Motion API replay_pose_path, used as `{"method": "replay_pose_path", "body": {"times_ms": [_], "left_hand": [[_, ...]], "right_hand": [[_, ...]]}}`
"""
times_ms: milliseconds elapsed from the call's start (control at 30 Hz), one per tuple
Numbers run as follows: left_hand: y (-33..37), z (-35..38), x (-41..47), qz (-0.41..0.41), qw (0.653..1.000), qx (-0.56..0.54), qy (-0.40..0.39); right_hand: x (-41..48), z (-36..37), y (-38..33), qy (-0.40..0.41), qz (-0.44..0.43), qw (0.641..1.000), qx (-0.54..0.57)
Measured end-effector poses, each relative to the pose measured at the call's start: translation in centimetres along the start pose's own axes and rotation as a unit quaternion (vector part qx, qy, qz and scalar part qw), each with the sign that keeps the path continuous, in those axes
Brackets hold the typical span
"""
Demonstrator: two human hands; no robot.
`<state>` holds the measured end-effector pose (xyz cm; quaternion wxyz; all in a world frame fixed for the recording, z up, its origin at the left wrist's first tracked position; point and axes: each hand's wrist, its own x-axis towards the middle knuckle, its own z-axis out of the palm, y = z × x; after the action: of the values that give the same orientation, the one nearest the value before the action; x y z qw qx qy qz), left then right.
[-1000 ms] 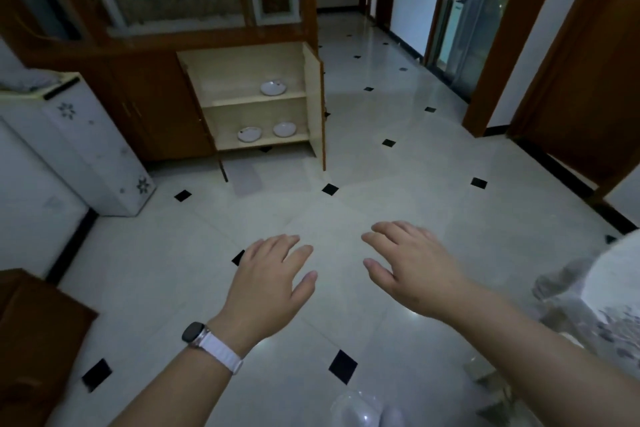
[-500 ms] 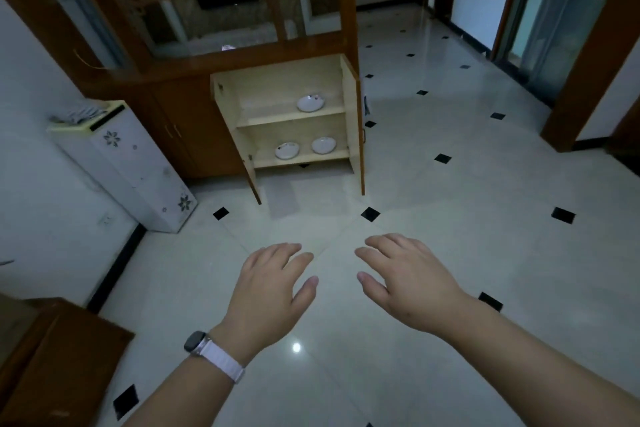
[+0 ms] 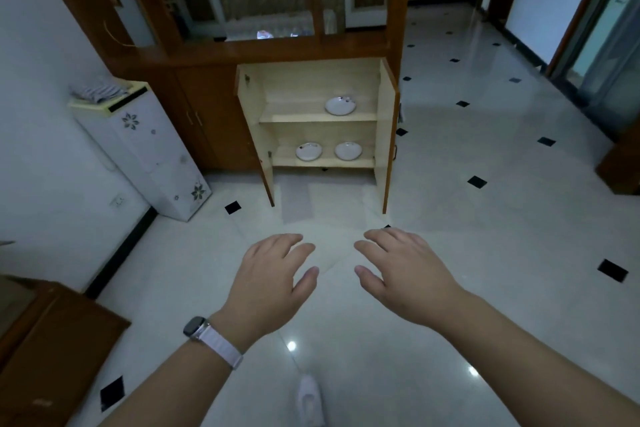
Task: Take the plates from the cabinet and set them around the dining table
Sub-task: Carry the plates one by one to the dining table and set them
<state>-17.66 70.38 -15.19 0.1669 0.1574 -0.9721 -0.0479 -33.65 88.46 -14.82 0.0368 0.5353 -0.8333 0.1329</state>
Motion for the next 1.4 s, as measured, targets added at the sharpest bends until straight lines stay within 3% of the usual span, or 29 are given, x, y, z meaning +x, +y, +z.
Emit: {"method": "replay_pose_path", "body": {"times_ms": [300,600,1000,1400], "left_hand": [[-12.3,5.1,12.8,0.006,1.000,-0.027,-0.013],[-23.3,5.9,26.1,0.031,0.997,-0.065,-0.004],[-29.3,9.0,36.9,0.012,0.996,-0.084,-0.036],[-32.9,15.7,56.1,-0.003,0.998,-0.008,-0.063]], "right_hand": [[15.4,3.6,3.0,-0.034,0.035,0.998,-0.045],[31.2,3.5,4.2,-0.006,0.051,0.995,-0.084],[43.3,6.3,9.4,-0.019,0.054,0.995,-0.079],[60.6,9.9,23.5,-0.002,0.047,0.999,-0.017]]}}
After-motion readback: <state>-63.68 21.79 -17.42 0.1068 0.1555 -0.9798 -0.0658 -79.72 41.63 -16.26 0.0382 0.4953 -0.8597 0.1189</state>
